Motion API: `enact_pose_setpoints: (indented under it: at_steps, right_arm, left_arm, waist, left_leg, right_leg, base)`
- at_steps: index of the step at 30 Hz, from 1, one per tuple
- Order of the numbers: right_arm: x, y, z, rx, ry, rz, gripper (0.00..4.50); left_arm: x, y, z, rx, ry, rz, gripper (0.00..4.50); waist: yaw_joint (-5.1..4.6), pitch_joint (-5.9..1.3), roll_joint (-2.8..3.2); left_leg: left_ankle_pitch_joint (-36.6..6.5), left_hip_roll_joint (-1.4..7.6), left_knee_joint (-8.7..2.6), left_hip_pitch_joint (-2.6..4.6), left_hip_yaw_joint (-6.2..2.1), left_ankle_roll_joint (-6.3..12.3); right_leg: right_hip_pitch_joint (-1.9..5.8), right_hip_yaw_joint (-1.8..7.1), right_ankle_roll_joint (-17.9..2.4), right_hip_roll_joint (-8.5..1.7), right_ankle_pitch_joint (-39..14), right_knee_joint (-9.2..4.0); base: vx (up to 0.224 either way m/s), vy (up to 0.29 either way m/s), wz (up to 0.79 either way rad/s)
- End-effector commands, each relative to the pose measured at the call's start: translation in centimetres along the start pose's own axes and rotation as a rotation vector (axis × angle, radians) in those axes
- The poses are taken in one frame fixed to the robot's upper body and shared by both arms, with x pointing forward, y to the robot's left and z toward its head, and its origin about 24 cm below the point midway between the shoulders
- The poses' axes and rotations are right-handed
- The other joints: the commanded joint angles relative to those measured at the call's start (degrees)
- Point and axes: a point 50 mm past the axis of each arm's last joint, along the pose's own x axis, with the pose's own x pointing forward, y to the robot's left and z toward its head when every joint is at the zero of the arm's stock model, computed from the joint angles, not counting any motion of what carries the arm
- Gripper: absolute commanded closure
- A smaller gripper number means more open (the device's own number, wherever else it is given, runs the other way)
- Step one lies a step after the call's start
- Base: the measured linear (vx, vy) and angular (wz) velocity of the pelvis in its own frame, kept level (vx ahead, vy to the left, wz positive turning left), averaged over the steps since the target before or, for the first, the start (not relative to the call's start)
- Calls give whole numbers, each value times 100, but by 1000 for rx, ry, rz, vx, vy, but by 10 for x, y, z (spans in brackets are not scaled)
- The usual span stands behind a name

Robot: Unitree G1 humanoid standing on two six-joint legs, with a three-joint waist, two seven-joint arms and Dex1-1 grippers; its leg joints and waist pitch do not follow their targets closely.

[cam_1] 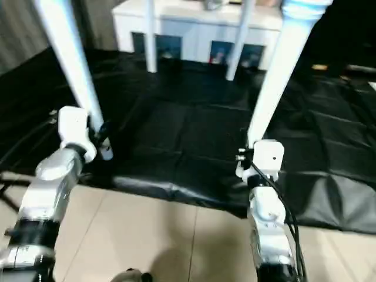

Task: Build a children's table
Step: Flip table

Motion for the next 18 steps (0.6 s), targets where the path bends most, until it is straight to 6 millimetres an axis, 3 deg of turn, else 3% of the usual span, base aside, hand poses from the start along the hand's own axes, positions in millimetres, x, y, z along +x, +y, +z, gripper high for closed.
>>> enact_pose_setpoints:
  at_steps: [1, 4, 7, 9, 11, 12, 14, 15, 16, 18]
  right_arm:
    - [-1, 9, -20, -57, 103, 101, 307]
    - [6, 13, -20, -60, 105, 143, 307]
    - [9, 14, -21, -49, 109, 157, 307]
    - [12, 13, -21, -44, 106, 164, 307]
    - [14, 12, -21, -43, 100, 167, 307]
    - [14, 12, -21, -43, 100, 167, 307]
    - [16, 11, -22, -40, 99, 172, 307]
    - [16, 11, -22, -40, 99, 173, 307]
    - [17, 14, -25, -36, 115, 187, 307]
    - [17, 18, -27, -36, 126, 201, 307]
  left_arm:
    - [7, 5, 26, 174, -80, 10, 295]
    - [4, 14, 25, 207, -70, 47, 295]
    - [-1, 17, 22, 212, -65, 71, 295]
    - [-8, 18, 19, 206, -58, 88, 295]
    - [-13, 18, 16, 196, -59, 91, 295]
    - [-13, 18, 16, 196, -59, 91, 295]
    - [-22, 14, 11, 186, -56, 85, 295]
    - [-23, 14, 11, 185, -55, 84, 295]
    - [-25, 14, 5, 183, -41, 93, 295]
    - [-25, 16, 1, 190, -35, 112, 295]
  waist:
    - [-147, -347, 154]
    - [-212, -370, 145]
    - [-234, -329, 100]
    - [-245, -324, 104]
    - [-275, -335, 129]
    - [-281, -336, 156]
    - [-302, -343, 142]
    - [-307, -332, 94]
    - [-303, -327, 96]
    - [-317, -311, 85]
  left_leg:
    - [-4317, 365, -657, 365, -399, -833]
    - [-4304, 362, -686, 369, -408, -825]
    - [-4291, 329, -640, 413, -388, -729]
    - [-4374, 324, -616, 461, -386, -698]
    - [-4524, 365, -683, 427, -406, -738]
    - [-4663, 365, -694, 468, -383, -771]
    - [-4728, 374, -723, 455, -384, -782]
    - [-4720, 372, -733, 447, -366, -759]
    - [-4768, 355, -708, 485, -346, -759]
    - [-4860, 345, -709, 498, -345, -759]
  right_leg:
    - [0, 198, -657, -527, -2714, -596]
    - [32, 204, -759, -541, -2419, -583]
    - [-1, 195, -732, -582, -2880, -681]
    - [-21, 154, -681, -579, -3093, -727]
    - [12, 122, -708, -547, -2804, -660]
    - [-27, 112, -737, -521, -2658, -662]
    - [2, 97, -779, -516, -2467, -632]
    - [-5, 92, -772, -506, -2483, -648]
    - [-48, 87, -751, -520, -2631, -675]
    - [-47, 44, -684, -511, -2838, -706]
  base:
    - [0, 0, 0]
    - [0, 0, 0]
    - [0, 0, 0]
    - [0, 0, 0]
    - [0, 0, 0]
    - [0, 0, 0]
    - [0, 0, 0]
    - [0, 0, 0]
    - [0, 0, 0]
    - [0, 0, 0]
